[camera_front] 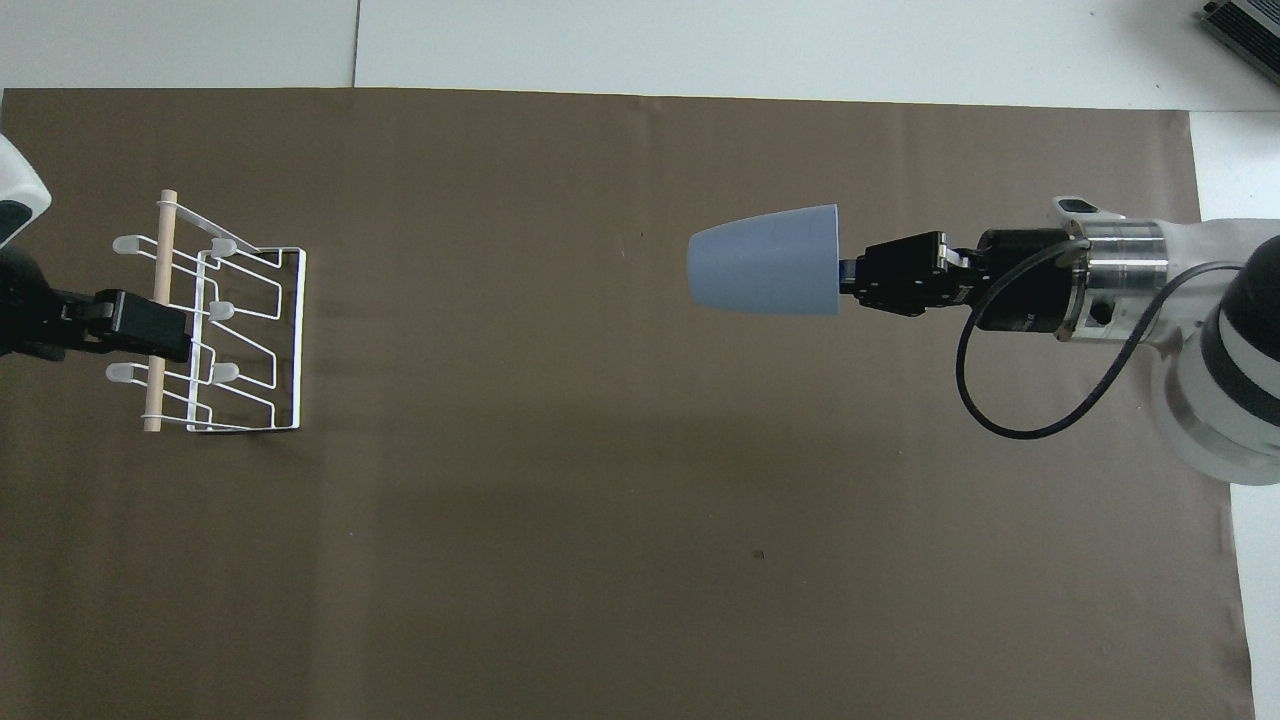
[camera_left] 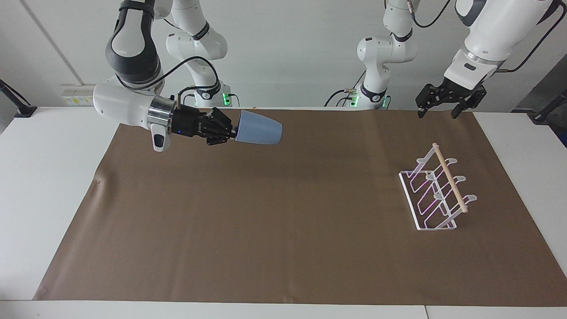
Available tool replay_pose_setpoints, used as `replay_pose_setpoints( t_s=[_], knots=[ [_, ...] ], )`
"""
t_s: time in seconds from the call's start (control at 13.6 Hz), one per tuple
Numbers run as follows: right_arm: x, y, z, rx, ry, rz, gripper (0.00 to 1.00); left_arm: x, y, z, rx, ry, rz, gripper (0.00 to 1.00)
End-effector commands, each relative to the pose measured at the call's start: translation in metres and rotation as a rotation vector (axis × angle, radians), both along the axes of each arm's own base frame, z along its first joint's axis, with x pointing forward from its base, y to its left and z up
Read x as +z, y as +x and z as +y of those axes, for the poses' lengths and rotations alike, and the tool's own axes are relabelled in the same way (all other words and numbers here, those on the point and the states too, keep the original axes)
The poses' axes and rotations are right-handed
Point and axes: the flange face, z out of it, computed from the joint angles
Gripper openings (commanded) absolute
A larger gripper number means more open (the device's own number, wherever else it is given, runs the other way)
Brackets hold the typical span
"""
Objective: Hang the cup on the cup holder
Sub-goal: 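Lift the blue cup with the right gripper and tip it sideways toward the rack, then bring the left gripper to the cup while the right gripper holds it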
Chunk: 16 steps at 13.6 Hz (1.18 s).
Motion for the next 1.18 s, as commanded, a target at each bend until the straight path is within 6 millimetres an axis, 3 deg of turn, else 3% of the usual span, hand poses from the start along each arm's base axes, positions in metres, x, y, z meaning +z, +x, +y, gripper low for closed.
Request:
replay_pose_setpoints(
  t_s=[0.0,0.44,0.74,1.11],
  knots=[
    [-0.005,-0.011,0.011,-0.050,0.110,0.022,0.00,0.002,-0.005,-0.005,0.059,0.004,-0.006,1.00],
    [-0.014,-0.019,0.079,-0.136,0.170,0.069,0.00,0.010,-0.002,-0.035,0.342,-0.260,0.043,1.00],
    [-0.019,-0.026,0.102,-0.146,0.178,0.089,0.00,0.025,0.004,-0.060,0.633,-0.460,0.103,1.00],
    [-0.031,-0.028,0.119,-0.177,0.257,0.148,0.00,0.037,0.007,-0.114,1.006,-0.640,0.238,1.00]
  ],
)
